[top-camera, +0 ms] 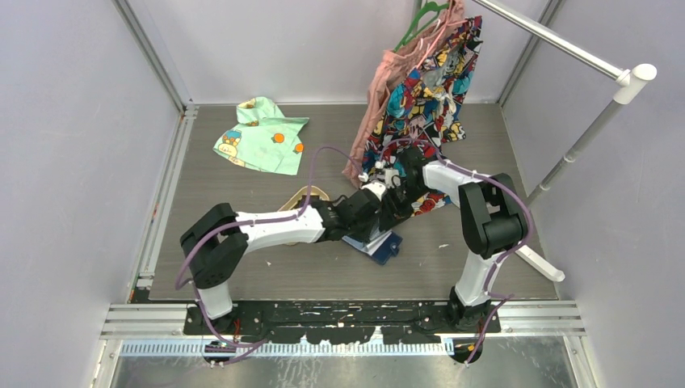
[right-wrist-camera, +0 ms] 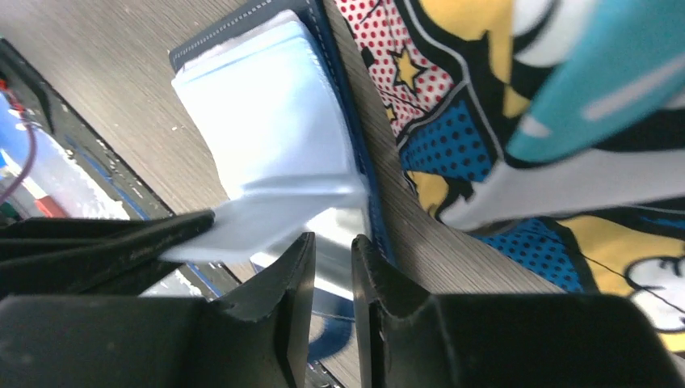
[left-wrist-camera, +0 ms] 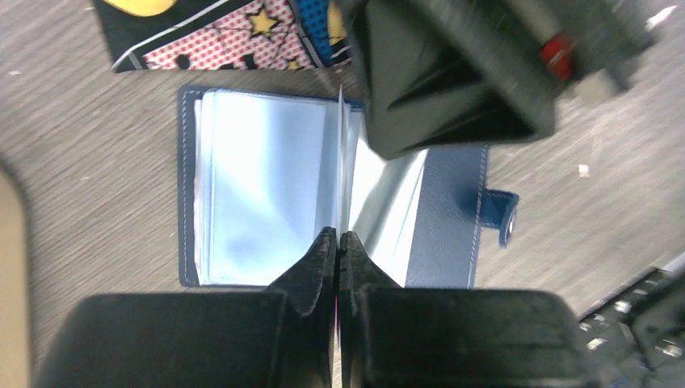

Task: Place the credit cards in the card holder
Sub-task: Insert the credit card into the card holder.

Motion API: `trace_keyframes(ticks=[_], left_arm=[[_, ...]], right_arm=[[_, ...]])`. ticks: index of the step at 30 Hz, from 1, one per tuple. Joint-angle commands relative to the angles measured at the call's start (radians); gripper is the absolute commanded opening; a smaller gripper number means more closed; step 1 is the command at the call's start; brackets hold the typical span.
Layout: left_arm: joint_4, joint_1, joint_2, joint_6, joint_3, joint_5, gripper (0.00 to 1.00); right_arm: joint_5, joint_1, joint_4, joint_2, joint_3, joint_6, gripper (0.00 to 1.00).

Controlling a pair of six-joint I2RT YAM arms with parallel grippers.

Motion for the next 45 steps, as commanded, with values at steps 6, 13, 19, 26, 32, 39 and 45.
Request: trace_keyframes(ticks=[6, 13, 19, 26, 32, 39, 45], left_arm=[[-0.277, -0.096, 0.097, 0.154, 0.182, -0.357, 0.0], [-0.257, -0.12, 0.134, 0.179, 0.221, -0.264, 0.22], [-0.199, -0.12, 0.125, 0.141, 0.198, -0.14, 0.46], [-0.044, -0.06, 0.099, 0.054, 0.108, 0.102, 0.48], [0.083, 0.019, 0.102, -0.034, 0.023, 0.296, 0.47], [0.159, 0.043, 0.086, -0.063, -0.018, 0.319, 0.47], [0.235, 0.065, 0.014, -0.078, -0.081, 0.329, 0.47]], right_arm=[[-0.169, -0.144, 0.02, -0.133, -0.006, -0.031, 0.34], [-0.164, -0.173, 0.019, -0.125, -0.019, -0.03, 0.35], [-0.16, -0.175, 0.017, -0.117, -0.018, -0.031, 0.35], [-0.205, -0.176, 0.039, -0.124, -0.036, 0.003, 0.35], [-0.269, -0.168, 0.084, -0.113, -0.054, 0.064, 0.33], [-0.203, -0.087, 0.098, -0.083, -0.062, 0.084, 0.3], [-0.084, -0.051, 0.065, -0.048, -0.035, 0.047, 0.25]])
